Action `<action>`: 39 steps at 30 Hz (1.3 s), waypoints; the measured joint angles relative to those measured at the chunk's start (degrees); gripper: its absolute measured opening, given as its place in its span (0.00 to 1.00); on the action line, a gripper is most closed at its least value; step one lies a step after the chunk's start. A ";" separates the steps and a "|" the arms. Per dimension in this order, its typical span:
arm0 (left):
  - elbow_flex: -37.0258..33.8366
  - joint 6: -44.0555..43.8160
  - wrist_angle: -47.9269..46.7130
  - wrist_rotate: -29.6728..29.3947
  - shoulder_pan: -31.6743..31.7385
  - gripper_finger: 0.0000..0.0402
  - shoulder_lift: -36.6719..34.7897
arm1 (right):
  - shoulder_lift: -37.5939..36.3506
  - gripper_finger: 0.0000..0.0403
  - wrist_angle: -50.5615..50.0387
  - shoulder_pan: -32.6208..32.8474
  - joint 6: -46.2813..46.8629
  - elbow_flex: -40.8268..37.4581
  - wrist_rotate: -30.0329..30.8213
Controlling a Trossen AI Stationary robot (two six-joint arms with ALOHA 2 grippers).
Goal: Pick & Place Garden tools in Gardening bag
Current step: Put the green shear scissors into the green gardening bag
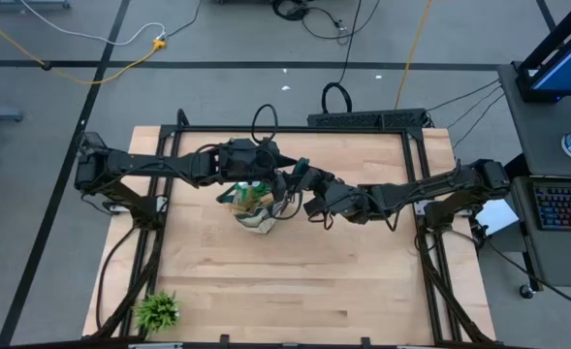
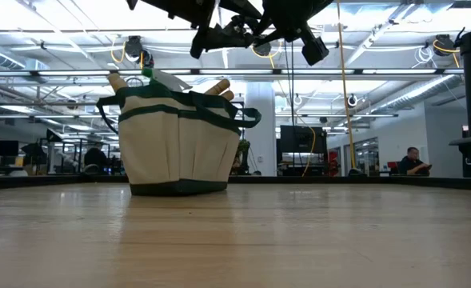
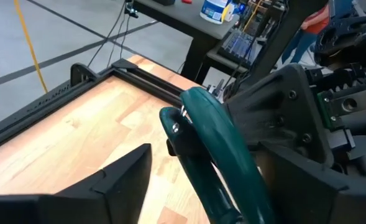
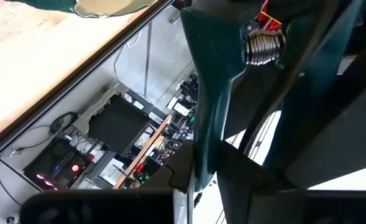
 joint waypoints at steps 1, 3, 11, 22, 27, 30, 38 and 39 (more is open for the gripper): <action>0.00 0.02 -0.04 0.23 0.06 0.70 0.03 | 0.02 0.09 -0.07 0.04 0.02 -0.03 0.01; 0.00 0.03 0.15 0.89 0.27 0.63 0.03 | 0.02 0.09 0.02 0.06 0.29 -0.03 -0.02; 0.02 -2.76 0.26 2.74 1.44 0.23 0.03 | 0.02 0.09 0.13 0.00 0.56 -0.03 0.44; 0.02 -3.15 0.89 3.90 1.74 0.14 0.05 | 0.02 0.16 0.38 -0.07 7.76 -0.03 0.35; 0.00 -3.19 0.59 2.17 1.93 0.13 0.09 | 0.02 0.20 0.79 0.07 14.13 0.02 2.92; 0.00 -4.09 0.48 1.92 1.96 0.13 0.16 | -0.02 0.20 0.80 0.15 16.43 0.08 7.59; 0.00 -4.61 0.87 2.21 1.87 0.13 0.08 | -0.07 0.18 0.45 0.22 21.64 0.08 13.48; -0.03 -4.63 0.78 2.23 1.86 0.13 -0.25 | -0.07 0.18 0.41 0.20 22.56 0.08 13.50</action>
